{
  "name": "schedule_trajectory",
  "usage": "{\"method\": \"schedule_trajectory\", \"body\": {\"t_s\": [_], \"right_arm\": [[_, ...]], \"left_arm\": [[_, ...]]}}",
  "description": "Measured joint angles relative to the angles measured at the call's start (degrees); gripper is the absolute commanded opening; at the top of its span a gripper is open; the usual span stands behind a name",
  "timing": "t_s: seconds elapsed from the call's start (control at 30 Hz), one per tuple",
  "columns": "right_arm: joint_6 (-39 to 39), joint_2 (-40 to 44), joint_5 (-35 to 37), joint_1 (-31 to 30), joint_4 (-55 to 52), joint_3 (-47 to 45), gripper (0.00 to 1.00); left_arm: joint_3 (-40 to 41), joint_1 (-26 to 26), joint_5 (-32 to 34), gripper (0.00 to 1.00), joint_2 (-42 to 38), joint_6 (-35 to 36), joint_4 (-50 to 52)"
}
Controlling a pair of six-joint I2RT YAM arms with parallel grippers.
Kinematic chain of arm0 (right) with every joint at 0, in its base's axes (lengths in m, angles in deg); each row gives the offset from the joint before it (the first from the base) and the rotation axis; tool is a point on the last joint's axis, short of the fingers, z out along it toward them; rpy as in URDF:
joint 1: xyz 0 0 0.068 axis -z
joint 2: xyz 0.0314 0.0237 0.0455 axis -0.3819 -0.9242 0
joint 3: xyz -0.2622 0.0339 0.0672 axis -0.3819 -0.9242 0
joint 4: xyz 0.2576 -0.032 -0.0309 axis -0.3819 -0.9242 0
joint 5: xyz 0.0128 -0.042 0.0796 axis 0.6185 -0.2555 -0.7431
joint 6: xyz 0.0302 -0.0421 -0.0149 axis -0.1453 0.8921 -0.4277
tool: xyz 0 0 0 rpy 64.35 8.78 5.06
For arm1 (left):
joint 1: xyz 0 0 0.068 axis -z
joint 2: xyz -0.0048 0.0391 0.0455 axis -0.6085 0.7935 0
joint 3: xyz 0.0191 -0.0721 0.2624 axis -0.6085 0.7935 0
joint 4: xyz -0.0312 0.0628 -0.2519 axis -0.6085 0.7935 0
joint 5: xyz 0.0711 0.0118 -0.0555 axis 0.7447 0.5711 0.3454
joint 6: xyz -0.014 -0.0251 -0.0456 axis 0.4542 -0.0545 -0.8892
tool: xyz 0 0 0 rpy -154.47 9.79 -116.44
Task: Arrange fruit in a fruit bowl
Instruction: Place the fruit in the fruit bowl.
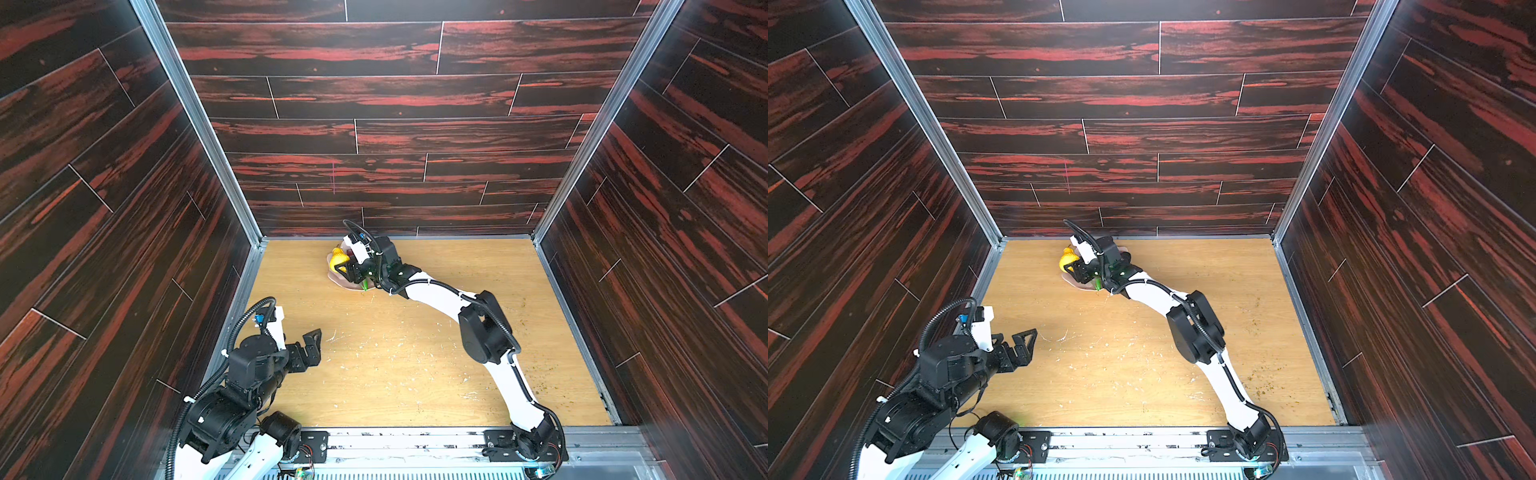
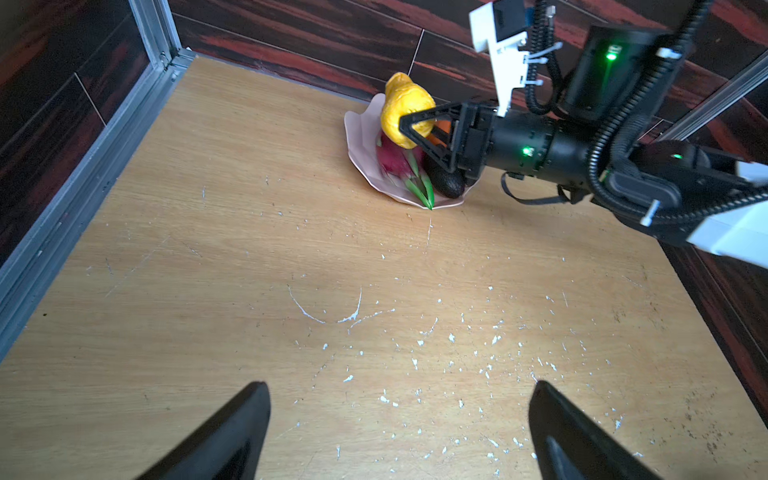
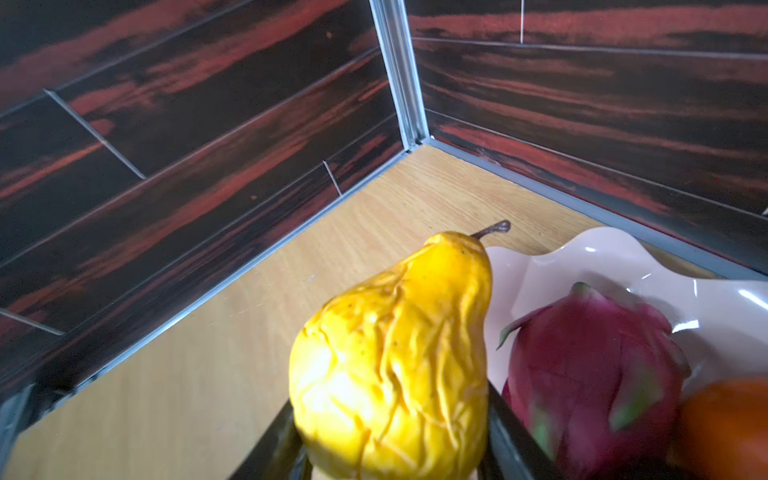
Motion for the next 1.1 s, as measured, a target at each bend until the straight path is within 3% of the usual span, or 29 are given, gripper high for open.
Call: {"method": "schedule_trajectory", "body": {"t_s": [0.4, 0.83, 1.1], "right_arm": [[0.9, -7.72, 3.37, -0.09, -8.0, 7.67, 0.5], [2.75, -9.62, 4.66, -0.11, -14.27, 12.63, 0.54], [3.43, -9.62, 4.66, -0.11, -16.85, 13.0, 0.64]], "left_arm": [[0.9, 0.0, -1.49, 1.0, 0.22, 0.9, -1.84], [1.73, 0.0, -2.45, 0.99, 0.79, 1.25, -2.56], [1.73, 0.0, -2.84, 1.0, 0.79, 1.27, -2.56]]}}
